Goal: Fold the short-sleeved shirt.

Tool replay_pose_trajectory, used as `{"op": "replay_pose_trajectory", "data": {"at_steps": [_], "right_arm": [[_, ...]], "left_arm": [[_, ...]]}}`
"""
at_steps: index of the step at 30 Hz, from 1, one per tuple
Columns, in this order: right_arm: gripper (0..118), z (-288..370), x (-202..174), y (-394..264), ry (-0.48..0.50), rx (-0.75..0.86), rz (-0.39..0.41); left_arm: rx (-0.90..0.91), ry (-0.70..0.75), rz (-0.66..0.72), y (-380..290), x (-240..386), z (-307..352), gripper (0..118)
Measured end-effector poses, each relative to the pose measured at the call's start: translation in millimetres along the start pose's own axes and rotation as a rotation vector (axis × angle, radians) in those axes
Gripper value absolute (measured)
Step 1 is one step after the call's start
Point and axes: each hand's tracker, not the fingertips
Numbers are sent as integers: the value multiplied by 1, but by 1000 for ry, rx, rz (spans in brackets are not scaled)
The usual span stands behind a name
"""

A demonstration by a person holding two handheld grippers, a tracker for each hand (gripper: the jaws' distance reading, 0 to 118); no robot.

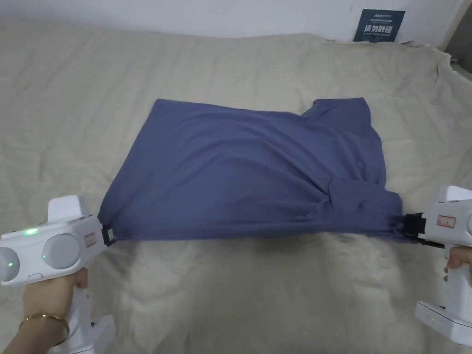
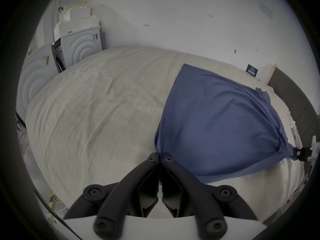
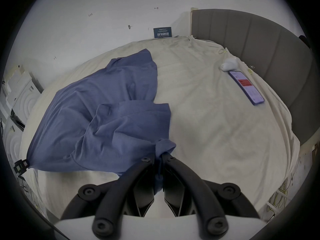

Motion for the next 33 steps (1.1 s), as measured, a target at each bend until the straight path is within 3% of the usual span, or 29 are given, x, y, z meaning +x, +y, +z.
{"op": "replay_pose_trajectory", "data": {"at_steps": [5, 10, 18, 19, 20, 21, 22, 23, 24, 25, 29, 33], "right_arm": [[5, 33, 17, -31, 21, 7, 1], [5, 50, 24, -63, 6, -21, 81], [5, 43, 33, -98, 0, -75, 63], [6, 42, 33, -100, 2, -74, 56], [13, 42, 32, -102, 5, -71, 47], [27, 43, 32, -102, 3, -71, 41], [50, 45, 33, -102, 1, -70, 41], [81, 49, 36, -101, 4, -63, 55], [96, 54, 38, -100, 9, -51, 69], [100, 59, 39, -99, 5, -43, 74], [100, 92, 44, -81, 10, 75, 35], [101, 132, 29, -65, -10, 236, 82]], "left_arm": [[8, -24, -12, -32, -14, 37, 0], [-37, -7, -53, -62, -19, 55, 0], [-134, 15, -43, -92, -23, 51, 2], [-132, 16, -50, -92, -22, 51, 13], [-127, 29, -69, -93, -20, 51, 32], [-130, 23, -77, -92, -20, 52, 52], [-134, 30, -83, -90, -22, 53, 75], [-133, 25, -82, -87, -25, 55, 100], [-125, 17, -71, -85, -27, 59, 112], [-108, 17, -52, -81, -30, 63, 117], [-29, -28, 13, -54, -39, 82, 118], [118, -53, -2, -22, -27, 105, 118]]}}
